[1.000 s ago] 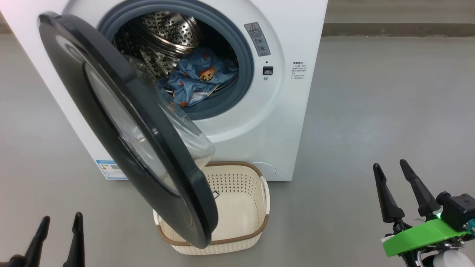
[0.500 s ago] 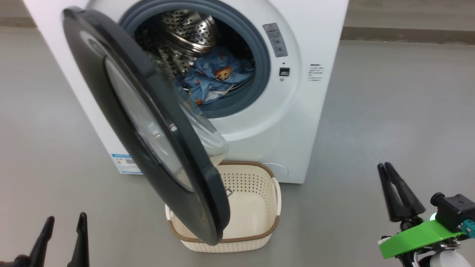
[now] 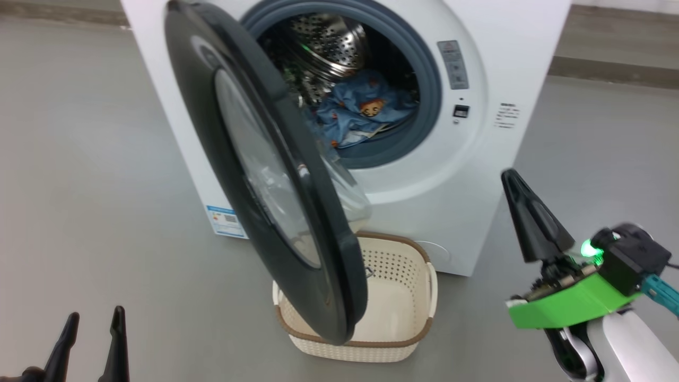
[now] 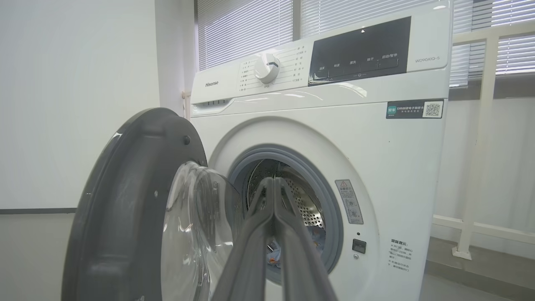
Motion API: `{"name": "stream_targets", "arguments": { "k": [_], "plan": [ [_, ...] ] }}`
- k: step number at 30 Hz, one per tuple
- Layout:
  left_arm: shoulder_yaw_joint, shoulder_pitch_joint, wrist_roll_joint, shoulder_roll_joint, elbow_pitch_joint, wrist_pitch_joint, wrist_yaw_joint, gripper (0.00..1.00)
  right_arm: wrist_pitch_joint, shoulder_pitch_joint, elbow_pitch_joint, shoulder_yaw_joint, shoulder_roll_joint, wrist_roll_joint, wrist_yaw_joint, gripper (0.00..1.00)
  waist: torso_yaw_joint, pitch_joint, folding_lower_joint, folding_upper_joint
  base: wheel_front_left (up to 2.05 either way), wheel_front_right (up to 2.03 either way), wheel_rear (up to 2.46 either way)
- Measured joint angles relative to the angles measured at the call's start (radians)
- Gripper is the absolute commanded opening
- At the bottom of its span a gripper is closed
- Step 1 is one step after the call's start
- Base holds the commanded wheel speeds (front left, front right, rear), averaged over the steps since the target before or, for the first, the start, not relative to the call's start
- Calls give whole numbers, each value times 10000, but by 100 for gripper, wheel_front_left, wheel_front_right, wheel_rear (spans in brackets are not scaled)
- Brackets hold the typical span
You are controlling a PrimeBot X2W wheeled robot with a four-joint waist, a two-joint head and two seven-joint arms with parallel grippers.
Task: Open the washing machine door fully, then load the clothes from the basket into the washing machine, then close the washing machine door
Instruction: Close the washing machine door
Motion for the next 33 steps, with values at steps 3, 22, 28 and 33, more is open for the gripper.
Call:
{"name": "stream_targets", "arguments": {
  "k": [3, 22, 28, 33],
  "plan": [
    [-2, 0, 0, 0, 12, 0, 0, 100, -2, -468, -244, 347, -4, 0, 0, 0, 264, -43, 0, 0, 0, 0, 0],
    [-33, 0, -119, 109, 291, 0, 0, 100, -31, -1508, -874, 4109, 422, 105, 2, 0, 2099, -210, 0, 0, 0, 0, 0],
    [79, 5, -119, 75, 286, 0, 0, 100, -31, -1501, -201, 4786, 401, 380, 2, 0, 2185, -111, 0, 0, 0, 0, 0],
    [107, 10, -119, 36, 286, 0, 0, 100, -31, -1462, 560, 5028, 397, 706, 2, 0, 2167, -127, 0, -1, 0, 0, 0]
  ]
}}
